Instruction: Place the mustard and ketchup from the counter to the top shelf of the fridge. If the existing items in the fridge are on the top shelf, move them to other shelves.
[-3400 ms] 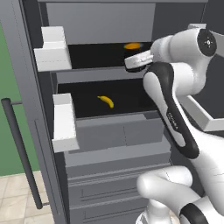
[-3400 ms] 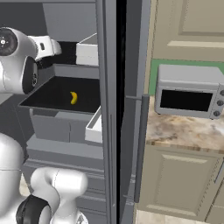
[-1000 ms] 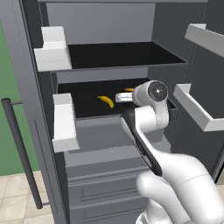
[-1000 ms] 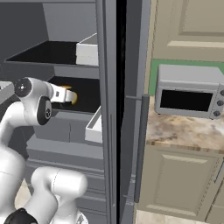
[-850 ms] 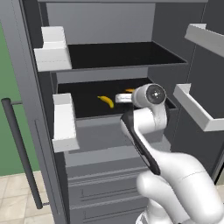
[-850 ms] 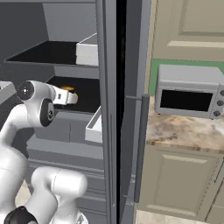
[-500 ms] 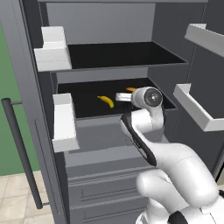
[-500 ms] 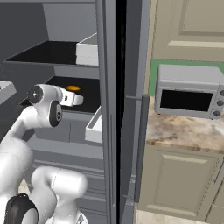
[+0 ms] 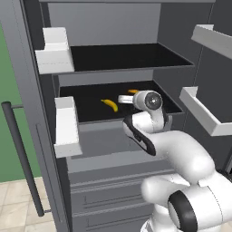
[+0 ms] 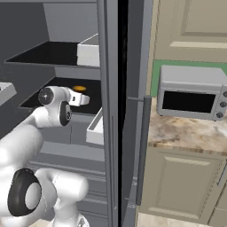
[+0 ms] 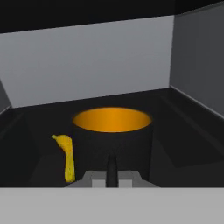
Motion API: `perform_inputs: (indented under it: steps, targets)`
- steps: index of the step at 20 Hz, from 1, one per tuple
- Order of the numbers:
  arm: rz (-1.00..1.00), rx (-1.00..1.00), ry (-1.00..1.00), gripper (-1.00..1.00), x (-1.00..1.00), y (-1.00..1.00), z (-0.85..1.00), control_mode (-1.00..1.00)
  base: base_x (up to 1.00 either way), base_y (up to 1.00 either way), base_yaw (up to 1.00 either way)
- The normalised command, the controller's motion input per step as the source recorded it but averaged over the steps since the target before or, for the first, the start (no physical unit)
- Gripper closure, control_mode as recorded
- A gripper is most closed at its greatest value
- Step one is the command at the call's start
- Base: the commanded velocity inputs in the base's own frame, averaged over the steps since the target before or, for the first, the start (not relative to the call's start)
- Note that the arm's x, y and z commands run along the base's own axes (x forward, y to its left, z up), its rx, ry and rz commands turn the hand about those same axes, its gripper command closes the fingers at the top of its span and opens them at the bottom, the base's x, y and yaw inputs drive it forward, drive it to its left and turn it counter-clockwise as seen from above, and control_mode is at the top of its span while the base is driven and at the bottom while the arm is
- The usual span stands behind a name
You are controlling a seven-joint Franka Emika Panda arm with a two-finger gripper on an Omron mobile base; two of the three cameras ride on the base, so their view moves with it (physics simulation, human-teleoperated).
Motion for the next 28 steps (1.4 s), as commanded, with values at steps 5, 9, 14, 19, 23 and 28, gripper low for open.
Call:
perform_inputs:
  steps: [5, 9, 14, 19, 23, 28]
  targets:
    - [0.00, 0.00, 0.00, 1.00, 0.50, -0.07, -0.18, -1.00, 0.00, 0.00, 0.00]
    - [0.00, 0.00, 0.00, 1.00, 0.57, -0.05, -0.16, -1.00, 0.00, 0.00, 0.00]
    - [0.00, 0.00, 0.00, 1.00, 0.60, -0.06, -0.19, -1.00, 0.00, 0.00, 0.00]
    - [0.00, 0.00, 0.00, 1.00, 0.61, -0.03, -0.38, -1.00, 0.00, 0.00, 0.00]
    - [0.00, 0.00, 0.00, 1.00, 0.61, -0.03, -0.26, -1.00, 0.00, 0.00, 0.00]
    - [0.00, 0.00, -0.02, 1.00, 0.62, -0.01, -0.17, -1.00, 0.00, 0.00, 0.00]
